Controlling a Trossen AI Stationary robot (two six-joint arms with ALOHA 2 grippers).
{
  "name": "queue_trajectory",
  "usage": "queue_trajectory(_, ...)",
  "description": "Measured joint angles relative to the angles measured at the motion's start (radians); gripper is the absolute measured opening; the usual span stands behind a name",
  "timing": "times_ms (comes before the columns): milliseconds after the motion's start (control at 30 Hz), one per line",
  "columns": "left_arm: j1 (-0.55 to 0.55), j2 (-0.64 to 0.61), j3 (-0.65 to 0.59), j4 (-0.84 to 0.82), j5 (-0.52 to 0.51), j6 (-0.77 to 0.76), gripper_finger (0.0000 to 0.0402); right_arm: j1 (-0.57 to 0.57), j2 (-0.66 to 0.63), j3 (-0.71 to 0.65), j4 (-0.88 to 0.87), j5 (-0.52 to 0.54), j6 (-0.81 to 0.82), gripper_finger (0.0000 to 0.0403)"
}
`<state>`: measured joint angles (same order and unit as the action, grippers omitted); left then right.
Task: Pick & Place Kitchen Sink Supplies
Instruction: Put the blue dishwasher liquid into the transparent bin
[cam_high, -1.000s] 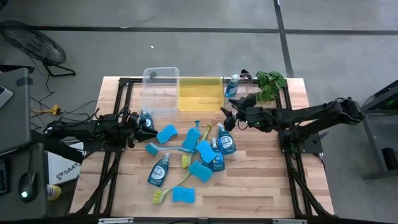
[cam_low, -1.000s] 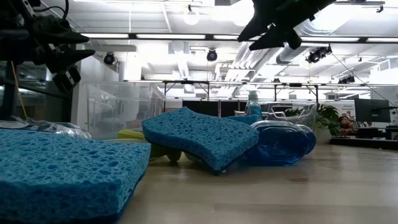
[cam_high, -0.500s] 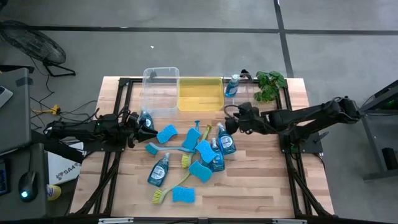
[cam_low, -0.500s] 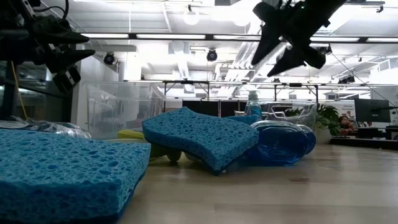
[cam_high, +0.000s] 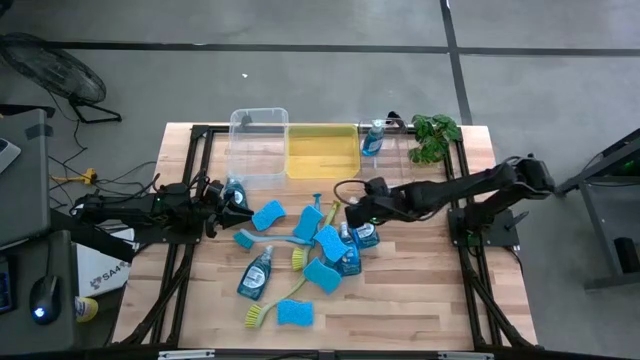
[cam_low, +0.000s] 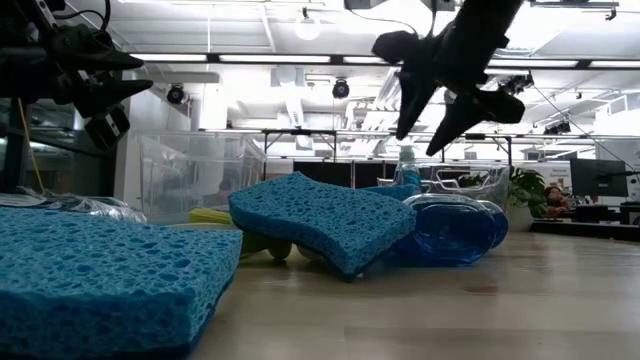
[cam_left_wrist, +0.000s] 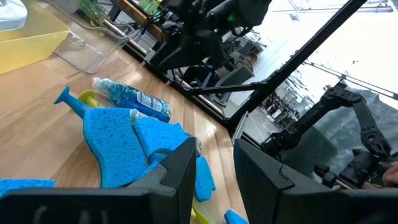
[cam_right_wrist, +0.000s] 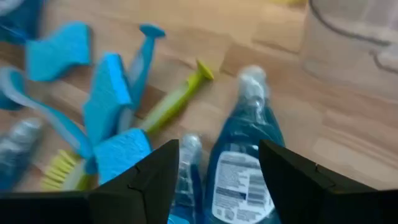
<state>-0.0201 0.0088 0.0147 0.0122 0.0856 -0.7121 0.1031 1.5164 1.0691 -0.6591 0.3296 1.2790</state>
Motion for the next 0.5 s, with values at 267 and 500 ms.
queue_trajectory(267,0.000,0.000,0.000,0.000,0.000,0.000,0.0105,-0.016,0.133,0.118,-0.175,-0.050,-0.025,0.0212)
queue_trajectory(500,0.000,0.000,0.000,0.000,0.000,0.000,0.0105,-0.021,0.218,0.148,-0.222,-0.033,-0.023,0.0255)
